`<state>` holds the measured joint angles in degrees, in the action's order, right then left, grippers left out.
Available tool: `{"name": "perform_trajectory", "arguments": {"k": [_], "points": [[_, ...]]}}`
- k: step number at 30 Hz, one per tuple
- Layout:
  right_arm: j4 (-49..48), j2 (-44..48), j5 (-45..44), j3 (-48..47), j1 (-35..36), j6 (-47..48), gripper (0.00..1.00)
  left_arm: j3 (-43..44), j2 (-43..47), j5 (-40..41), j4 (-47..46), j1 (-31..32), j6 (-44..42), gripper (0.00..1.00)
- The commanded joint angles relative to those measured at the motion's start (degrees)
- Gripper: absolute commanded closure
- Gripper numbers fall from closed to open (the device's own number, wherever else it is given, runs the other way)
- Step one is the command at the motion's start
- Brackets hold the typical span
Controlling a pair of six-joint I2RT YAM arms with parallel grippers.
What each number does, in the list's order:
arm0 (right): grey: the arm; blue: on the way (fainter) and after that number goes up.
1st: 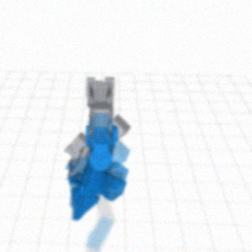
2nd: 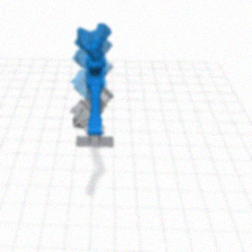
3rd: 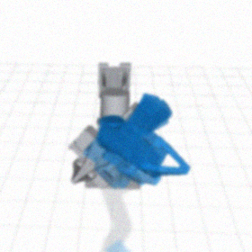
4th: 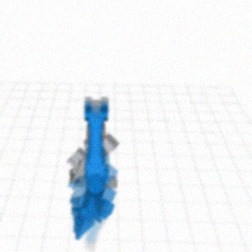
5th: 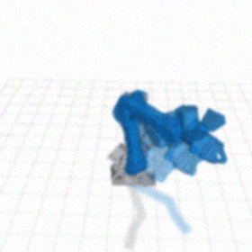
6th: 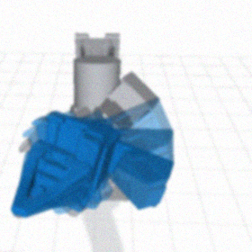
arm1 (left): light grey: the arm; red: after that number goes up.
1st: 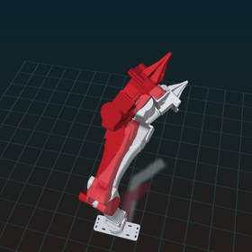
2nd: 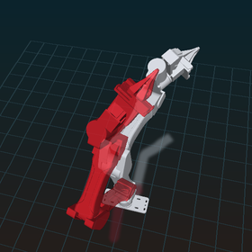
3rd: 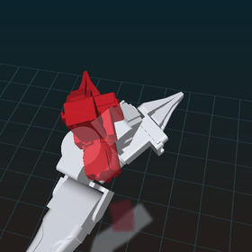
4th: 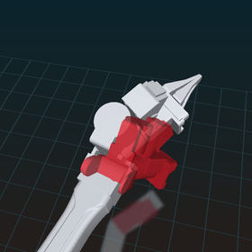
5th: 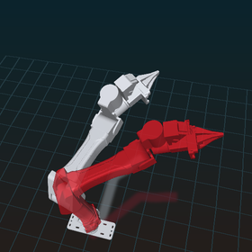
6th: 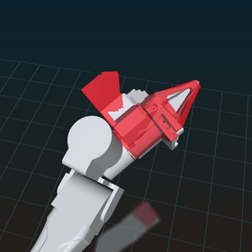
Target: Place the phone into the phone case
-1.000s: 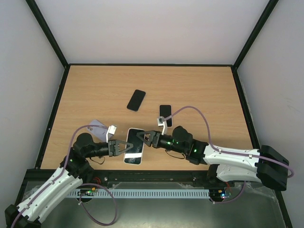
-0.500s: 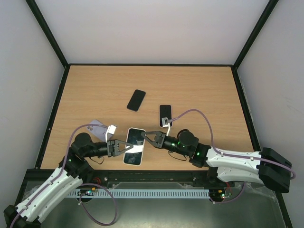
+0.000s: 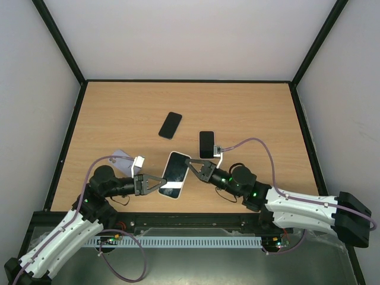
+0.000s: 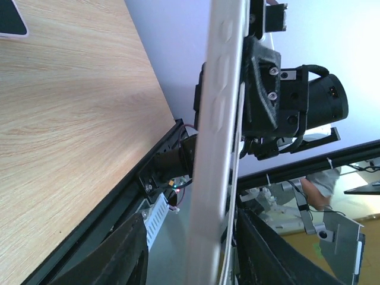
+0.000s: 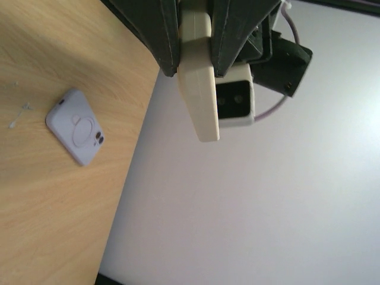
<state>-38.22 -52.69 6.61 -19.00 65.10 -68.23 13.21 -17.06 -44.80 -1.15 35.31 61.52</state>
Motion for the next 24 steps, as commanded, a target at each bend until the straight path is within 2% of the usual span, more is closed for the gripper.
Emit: {"name": "perform_trajectory", "arguments": {"k": [1, 8, 16, 22, 24], "points": [[-0.86, 4.14, -6.41, -1.23, -0.24, -0.45, 0.98, -0.99, 1.48, -0.32, 1.32, -0.24, -0.2, 0.58], [0.14, 4.09, -6.82, -1.47, -0.4, -0.04, 0.98, -0.38, 0.95, 0.15, 2.08, -0.2, -1.06, 0.73], [2.59, 4.14, -7.72, -1.43, -0.48, 1.22, 0.98, 1.97, -2.04, 3.87, 7.8, -0.18, -5.5, 0.95], [6.5, 4.52, -8.09, -2.66, -0.88, 2.57, 0.98, 2.95, -3.42, 5.86, 9.68, -0.24, -6.57, 0.97], [7.44, 4.45, -7.83, -3.08, -1.23, 2.63, 0.98, 3.33, -3.53, 7.06, 10.24, -0.24, -6.51, 0.92]]}}
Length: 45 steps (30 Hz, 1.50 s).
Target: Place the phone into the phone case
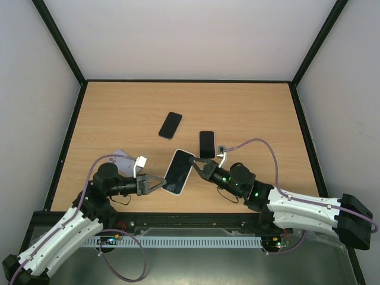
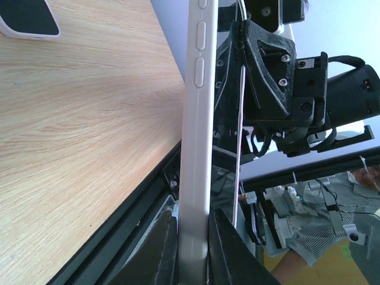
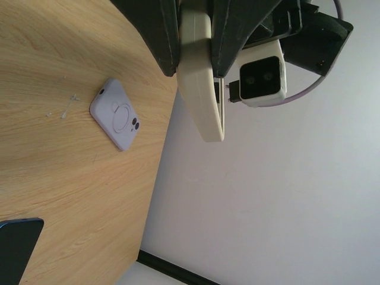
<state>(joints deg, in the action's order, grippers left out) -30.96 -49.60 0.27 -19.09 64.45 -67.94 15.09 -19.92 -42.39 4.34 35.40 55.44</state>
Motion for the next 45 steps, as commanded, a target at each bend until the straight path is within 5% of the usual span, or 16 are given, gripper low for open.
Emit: {"name": "perform_trajectory", "arguments": {"k": [1, 6, 12, 21, 36, 45], "points": [[0.76, 1.28, -1.3, -3.19, -0.87, 2.2, 0.98, 1.63, -0.84, 4.95, 4.87, -0.3, -0.36, 0.84], [4.82, 0.91, 0.83, -3.84, -3.99, 2.14, 0.98, 2.96, -2.86, 6.16, 6.09, -0.33, -2.06, 0.41], [12.53, 0.49, 7.12, -5.28, -11.57, 7.17, 0.98, 5.84, -4.56, 13.18, 12.33, -0.26, -6.23, 0.01], [18.75, -9.24, 18.46, -11.62, -22.75, 19.04, 0.98, 6.6, -8.6, 21.45, 12.99, -0.41, -6.4, 0.01], [2.4, -44.26, 40.57, -24.96, -34.51, 16.68, 0.98, 8.64, -20.07, 35.51, 13.42, -5.24, -4.83, 0.01], [7.09, -54.61, 40.07, -32.55, -35.16, 21.07, 0.95, 9.56, -22.91, 33.9, 14.78, -11.04, -3.94, 0.01]]}}
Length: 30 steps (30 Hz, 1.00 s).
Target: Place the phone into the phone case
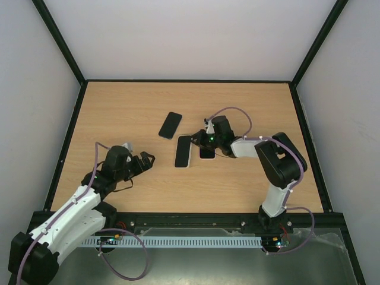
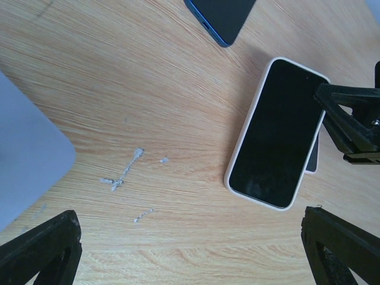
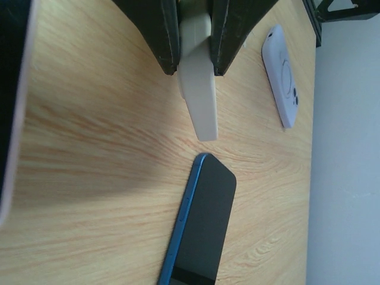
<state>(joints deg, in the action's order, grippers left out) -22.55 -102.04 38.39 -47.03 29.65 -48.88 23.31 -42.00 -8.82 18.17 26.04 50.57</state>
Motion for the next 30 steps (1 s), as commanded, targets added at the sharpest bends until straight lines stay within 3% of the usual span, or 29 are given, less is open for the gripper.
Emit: {"name": "perform_trajectory", "arguments": {"k": [1, 15, 24, 30], "points": [[-0.76, -3.21, 1.75, -5.29, -0.46, 2.61, 0.95, 1.43, -1.18, 0.24, 1.23, -2.18, 1.35, 0.01], [7.39, -9.35, -4.62, -10.97, -1.13, 6.54, 0.83, 4.98, -4.22, 8.74, 11.31, -8.14, 7.02, 0.01], [11.62, -6.36, -6.53, -10.81, -1.17, 7.58, 0.6, 8.61, -8.47, 14.03, 17.49, -13.16, 7.77, 0.01], [10.23, -0.84, -6.66, -6.96, -1.17, 6.26, 0.35, 8.94, -14.0, 14.22, 17.5, -16.49, 9.05, 0.01]]}}
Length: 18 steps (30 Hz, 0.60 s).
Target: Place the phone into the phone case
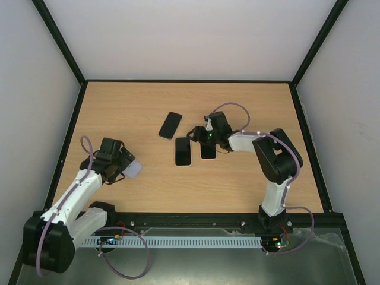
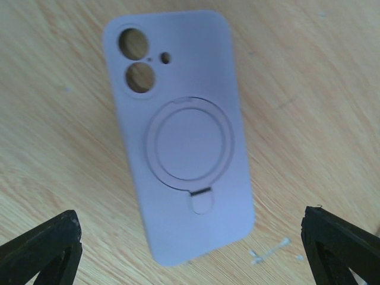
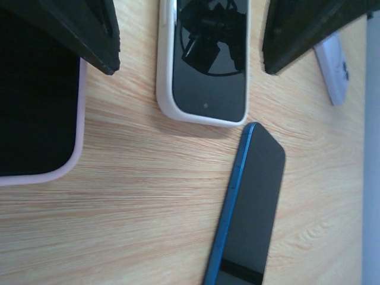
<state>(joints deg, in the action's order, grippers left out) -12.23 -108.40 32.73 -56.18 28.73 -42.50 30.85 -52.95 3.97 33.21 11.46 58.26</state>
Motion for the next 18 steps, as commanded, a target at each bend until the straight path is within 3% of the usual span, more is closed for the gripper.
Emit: {"name": "perform_trajectory", "arguments": {"k": [1, 6, 18], "points": [[-0.55, 6.68, -0.99, 3.06, -0.18, -0.32, 0.32, 1.55, -4.3, 1.32, 2.47, -2.42, 1.69, 0.01], [-0.83, 13.34, -0.49, 6.58, 0.05, -0.74, 0.02, 3.88, -10.99, 1.61, 1.94, -4.21, 2.3, 0.01], [1.29, 26.61, -0.68, 14.45, 1.31, -0.21, 0.02, 9.43, -21.17, 3.07, 0.15, -5.4, 4.78, 0.01]]}}
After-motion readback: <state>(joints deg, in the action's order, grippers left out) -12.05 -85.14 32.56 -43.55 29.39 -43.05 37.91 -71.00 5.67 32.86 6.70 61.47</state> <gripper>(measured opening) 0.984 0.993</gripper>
